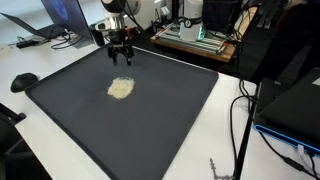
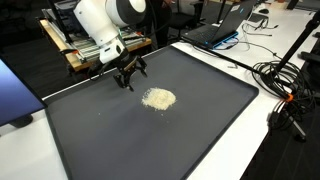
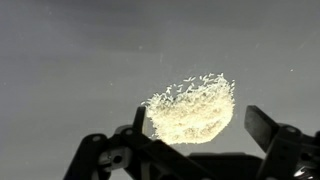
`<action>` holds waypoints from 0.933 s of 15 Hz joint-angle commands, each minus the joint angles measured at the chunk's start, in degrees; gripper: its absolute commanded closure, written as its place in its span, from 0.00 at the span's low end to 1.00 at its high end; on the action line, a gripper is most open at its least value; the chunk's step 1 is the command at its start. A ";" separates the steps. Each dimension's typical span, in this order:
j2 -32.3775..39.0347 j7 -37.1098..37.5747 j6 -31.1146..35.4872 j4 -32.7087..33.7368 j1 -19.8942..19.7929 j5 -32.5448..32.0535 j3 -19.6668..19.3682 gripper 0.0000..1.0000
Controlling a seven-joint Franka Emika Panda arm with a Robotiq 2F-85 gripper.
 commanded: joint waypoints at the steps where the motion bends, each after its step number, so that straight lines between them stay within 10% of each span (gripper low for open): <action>1: -2.57 -5.93 4.79 -3.01 0.62 4.08 1.96 0.00; 14: -3.22 10.99 3.16 -3.40 1.81 -6.02 -0.49 0.00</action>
